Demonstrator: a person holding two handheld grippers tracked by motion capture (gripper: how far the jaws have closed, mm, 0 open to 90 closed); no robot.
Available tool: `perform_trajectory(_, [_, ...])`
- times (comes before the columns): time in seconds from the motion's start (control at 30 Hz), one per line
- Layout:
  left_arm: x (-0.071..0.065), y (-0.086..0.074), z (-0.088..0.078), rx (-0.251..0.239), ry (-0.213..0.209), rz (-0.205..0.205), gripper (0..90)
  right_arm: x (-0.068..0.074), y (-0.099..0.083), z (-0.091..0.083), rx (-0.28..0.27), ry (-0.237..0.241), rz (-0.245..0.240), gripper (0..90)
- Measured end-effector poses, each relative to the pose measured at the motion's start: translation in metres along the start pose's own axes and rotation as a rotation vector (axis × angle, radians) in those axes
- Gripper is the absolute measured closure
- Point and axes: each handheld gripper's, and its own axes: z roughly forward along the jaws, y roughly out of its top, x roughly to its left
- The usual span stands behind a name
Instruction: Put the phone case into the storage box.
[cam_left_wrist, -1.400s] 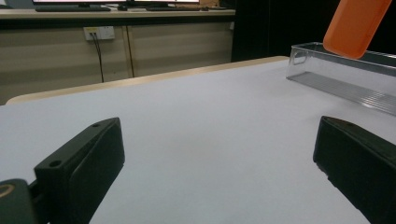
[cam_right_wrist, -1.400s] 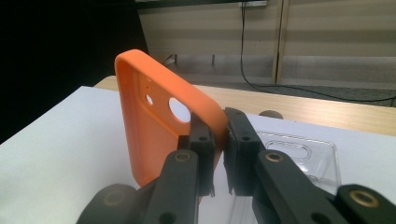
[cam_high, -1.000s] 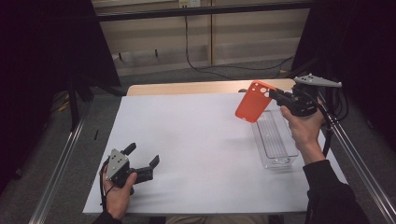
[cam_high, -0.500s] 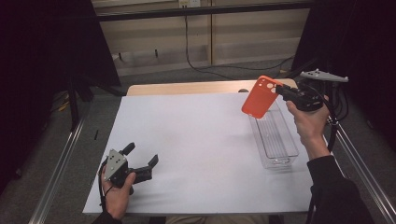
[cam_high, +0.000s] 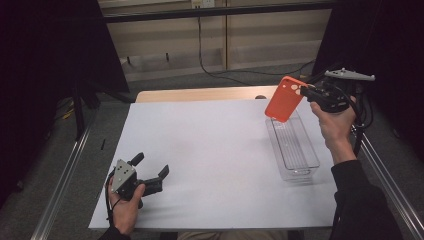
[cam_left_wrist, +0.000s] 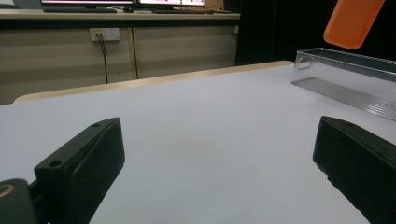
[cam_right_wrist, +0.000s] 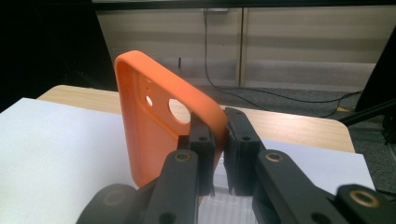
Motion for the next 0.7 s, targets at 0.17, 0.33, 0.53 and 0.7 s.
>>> perform_trajectory(0.17, [-0.001,0.000,0.000,0.000,-0.005,-0.006,2.1,-0.003,-0.001,0.005,0.002,-0.004,0.001,82.3])
perform_trajectory(0.33, [-0.001,0.000,0.000,-0.001,-0.005,-0.005,2.3,-0.006,-0.001,0.010,0.001,-0.016,-0.012,82.3])
perform_trajectory(0.53, [-0.002,0.000,0.001,0.004,-0.007,-0.004,2.3,-0.014,-0.004,0.019,0.019,-0.037,-0.010,82.2])
perform_trajectory(0.7, [-0.001,0.000,0.001,0.009,-0.012,0.002,2.4,-0.018,-0.006,0.028,0.029,-0.066,-0.033,82.2])
